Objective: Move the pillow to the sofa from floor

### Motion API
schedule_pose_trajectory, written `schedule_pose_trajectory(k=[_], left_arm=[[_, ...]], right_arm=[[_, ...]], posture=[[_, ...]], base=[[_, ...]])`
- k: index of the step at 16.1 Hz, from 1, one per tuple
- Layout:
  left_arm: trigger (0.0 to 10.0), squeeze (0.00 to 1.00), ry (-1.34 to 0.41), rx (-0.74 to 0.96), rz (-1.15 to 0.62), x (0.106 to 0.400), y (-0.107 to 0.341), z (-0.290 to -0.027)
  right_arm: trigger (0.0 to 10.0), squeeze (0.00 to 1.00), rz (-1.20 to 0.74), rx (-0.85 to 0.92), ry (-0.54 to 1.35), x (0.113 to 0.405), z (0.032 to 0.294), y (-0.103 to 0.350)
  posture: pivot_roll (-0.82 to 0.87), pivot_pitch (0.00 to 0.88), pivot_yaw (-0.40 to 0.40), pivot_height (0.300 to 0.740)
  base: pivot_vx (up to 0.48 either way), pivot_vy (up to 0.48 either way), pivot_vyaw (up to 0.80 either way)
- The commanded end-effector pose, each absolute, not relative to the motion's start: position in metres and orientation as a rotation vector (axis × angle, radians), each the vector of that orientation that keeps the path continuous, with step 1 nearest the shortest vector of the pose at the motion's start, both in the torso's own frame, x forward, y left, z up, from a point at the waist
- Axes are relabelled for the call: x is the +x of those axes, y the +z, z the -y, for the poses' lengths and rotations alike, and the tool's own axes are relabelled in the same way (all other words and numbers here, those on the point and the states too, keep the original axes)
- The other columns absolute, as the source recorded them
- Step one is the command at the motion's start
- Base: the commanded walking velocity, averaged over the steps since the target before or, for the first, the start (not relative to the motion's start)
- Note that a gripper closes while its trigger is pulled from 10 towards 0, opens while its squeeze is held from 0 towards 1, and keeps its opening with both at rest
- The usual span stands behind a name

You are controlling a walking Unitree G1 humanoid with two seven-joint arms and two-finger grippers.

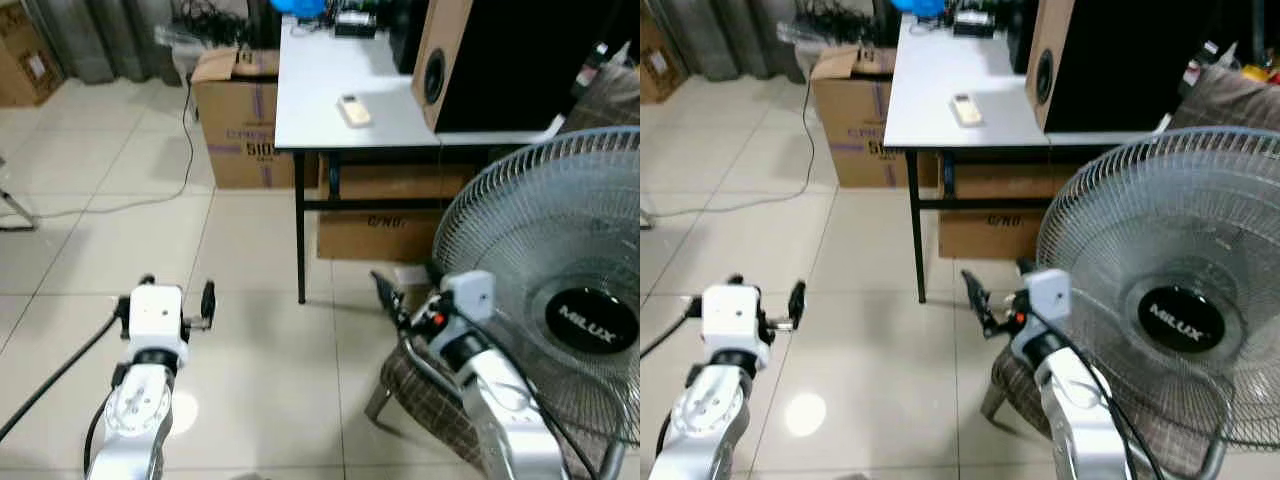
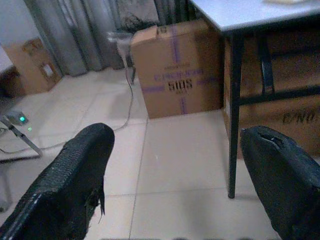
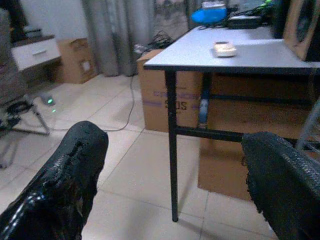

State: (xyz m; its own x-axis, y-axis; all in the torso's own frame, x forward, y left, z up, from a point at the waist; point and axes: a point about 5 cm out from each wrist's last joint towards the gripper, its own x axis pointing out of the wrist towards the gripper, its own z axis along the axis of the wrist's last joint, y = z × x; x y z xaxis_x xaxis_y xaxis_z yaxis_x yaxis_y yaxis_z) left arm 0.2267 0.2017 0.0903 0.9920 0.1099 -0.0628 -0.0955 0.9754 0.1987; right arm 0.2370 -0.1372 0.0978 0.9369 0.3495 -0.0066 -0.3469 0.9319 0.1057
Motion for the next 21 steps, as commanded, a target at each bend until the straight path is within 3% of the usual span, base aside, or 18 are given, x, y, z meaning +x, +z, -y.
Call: schedule_pose_trajectory(k=[1,6,21], left_arm=[[10.0,1.0,0.108,0.211,-0.042,0.22,0.111,-0.194],[10.0,1.0,0.018,0.165,-0.043,0.217,0.122,-0.171],[10.0,1.0,0.032,0.155,-0.097,0.209,0.112,-0.162]], right_arm=[[10.0,1.0,-0.07,0.093,0.243,0.224,0.151,0.108],[10.0,1.0,-0.076,0.04,0.141,0.21,0.161,0.117],[10.0,1.0,-0.232,0.084,0.161,0.206,0.158,0.1]], posture=[[-0.09,0.0,0.027,0.74],[-0.1,0.0,0.03,0.74],[-0.09,0.0,0.016,0.74]], base=[[0.0,0.0,0.0],[0.0,0.0,0.0],[0.0,0.0,0.8]])
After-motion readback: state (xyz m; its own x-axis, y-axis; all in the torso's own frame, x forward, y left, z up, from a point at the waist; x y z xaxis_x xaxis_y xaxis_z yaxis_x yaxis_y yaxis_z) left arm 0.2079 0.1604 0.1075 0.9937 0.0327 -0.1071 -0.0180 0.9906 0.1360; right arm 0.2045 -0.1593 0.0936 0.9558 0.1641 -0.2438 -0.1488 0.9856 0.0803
